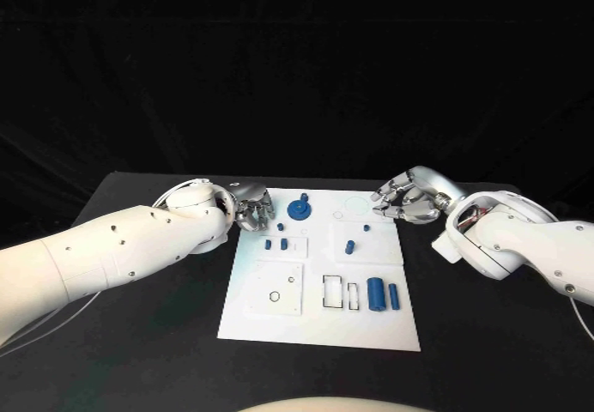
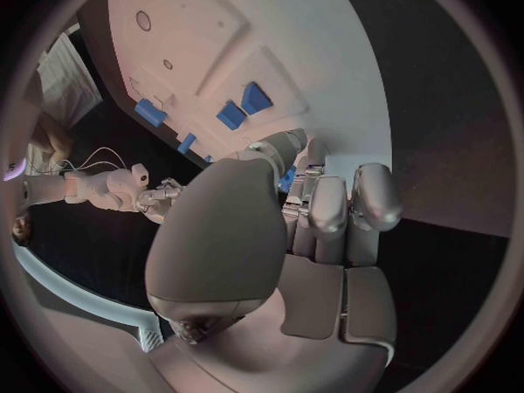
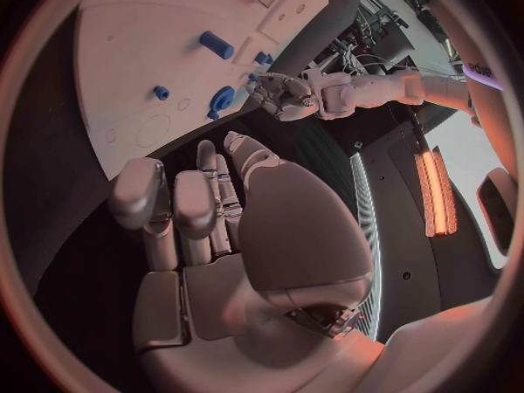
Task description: Assemble the parts on the task board
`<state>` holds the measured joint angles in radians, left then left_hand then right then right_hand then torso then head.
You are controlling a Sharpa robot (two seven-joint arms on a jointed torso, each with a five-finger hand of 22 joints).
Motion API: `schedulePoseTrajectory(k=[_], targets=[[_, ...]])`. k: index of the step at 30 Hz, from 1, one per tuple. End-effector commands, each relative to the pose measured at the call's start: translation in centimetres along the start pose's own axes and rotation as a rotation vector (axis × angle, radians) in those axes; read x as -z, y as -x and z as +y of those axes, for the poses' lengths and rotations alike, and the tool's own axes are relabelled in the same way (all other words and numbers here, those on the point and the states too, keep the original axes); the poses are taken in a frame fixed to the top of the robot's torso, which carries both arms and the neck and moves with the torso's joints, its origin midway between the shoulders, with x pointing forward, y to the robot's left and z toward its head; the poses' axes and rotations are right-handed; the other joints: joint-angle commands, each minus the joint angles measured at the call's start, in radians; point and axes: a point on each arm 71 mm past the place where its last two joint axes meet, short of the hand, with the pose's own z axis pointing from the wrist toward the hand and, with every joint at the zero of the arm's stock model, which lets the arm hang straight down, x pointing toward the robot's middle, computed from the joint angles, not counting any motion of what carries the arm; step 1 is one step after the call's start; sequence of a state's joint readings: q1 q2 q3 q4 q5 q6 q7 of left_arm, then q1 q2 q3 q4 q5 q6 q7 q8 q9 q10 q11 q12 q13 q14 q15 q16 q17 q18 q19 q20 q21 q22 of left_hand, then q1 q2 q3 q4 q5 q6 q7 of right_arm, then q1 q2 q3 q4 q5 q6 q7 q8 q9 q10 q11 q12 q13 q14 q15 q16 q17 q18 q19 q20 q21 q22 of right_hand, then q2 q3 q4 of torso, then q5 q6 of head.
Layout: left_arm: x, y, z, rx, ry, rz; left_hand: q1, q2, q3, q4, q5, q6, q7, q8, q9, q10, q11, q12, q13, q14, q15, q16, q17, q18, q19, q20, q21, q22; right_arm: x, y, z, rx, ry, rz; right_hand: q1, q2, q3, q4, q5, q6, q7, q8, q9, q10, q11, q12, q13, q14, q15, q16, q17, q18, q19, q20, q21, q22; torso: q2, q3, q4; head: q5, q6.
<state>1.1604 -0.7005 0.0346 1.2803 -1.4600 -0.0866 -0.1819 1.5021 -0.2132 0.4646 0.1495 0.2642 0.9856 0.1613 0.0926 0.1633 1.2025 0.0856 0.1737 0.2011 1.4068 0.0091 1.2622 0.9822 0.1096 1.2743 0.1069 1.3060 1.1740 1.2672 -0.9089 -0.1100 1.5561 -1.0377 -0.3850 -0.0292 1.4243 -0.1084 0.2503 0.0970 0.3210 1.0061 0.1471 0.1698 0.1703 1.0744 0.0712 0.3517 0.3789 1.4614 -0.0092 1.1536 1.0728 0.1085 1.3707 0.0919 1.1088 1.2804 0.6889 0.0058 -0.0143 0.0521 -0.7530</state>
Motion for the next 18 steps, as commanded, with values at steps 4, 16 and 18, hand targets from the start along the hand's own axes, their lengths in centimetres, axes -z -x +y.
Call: schedulePoseTrajectory(k=[4, 16, 18], targets=[[1.4, 1.7, 1.0, 0.288, -0.007, -0.124, -0.003, 0.005, 0.033, 0.011, 0.001, 0.031, 0.009, 0.011, -0.01, 0.005, 0.003, -0.004, 0.006, -0.031, 0.001, -0.05, -0.081, 0.005, -0.044, -0.003, -0.043, -0.055, -0.6, -0.7, -0.1, 0.406, 0.006, 0.07, 0.0, -0.018, 0.036, -0.008, -0.018, 0.031, -0.008, -0.016, -0.006, 0.049, -0.012, -0.059, -0.061, 0.036, -0.01, 0.051, 0.049, -0.026, 0.033, -0.006, 0.074, 0.054, 0.002, 0.0006, -0.0027, -0.04, 0.022], [3.9, 2.4, 2.6, 1.169, -0.039, -0.136, -0.021, -0.004, 0.031, 0.004, -0.004, 0.025, 0.025, 0.01, -0.051, -0.071, 0.026, -0.013, -0.009, -0.266, 0.022, -0.389, -0.478, 0.076, -0.336, 0.016, -0.389, -0.425, -2.3, -2.0, 0.4, 0.623, 0.003, 0.081, -0.053, -0.076, 0.032, 0.013, -0.078, 0.006, -0.001, -0.06, -0.021, 0.001, 0.011, -0.14, -0.124, 0.028, 0.007, 0.048, 0.039, -0.025, 0.025, 0.007, 0.065, 0.058, 0.005, -0.0036, 0.0001, -0.071, 0.022], [4.1, 2.4, 2.5, 1.222, -0.055, -0.136, -0.023, 0.0, 0.023, 0.001, -0.004, 0.026, 0.024, 0.012, -0.053, -0.072, 0.026, -0.01, -0.01, -0.267, 0.022, -0.398, -0.486, 0.076, -0.336, 0.016, -0.398, -0.431, -2.4, -2.2, 0.5, 0.627, 0.005, 0.086, -0.053, -0.076, 0.032, 0.013, -0.079, 0.006, 0.0, -0.061, -0.022, 0.0, 0.012, -0.141, -0.125, 0.028, 0.007, 0.05, 0.041, -0.026, 0.027, 0.007, 0.068, 0.06, 0.006, -0.0047, 0.0002, -0.071, 0.02]])
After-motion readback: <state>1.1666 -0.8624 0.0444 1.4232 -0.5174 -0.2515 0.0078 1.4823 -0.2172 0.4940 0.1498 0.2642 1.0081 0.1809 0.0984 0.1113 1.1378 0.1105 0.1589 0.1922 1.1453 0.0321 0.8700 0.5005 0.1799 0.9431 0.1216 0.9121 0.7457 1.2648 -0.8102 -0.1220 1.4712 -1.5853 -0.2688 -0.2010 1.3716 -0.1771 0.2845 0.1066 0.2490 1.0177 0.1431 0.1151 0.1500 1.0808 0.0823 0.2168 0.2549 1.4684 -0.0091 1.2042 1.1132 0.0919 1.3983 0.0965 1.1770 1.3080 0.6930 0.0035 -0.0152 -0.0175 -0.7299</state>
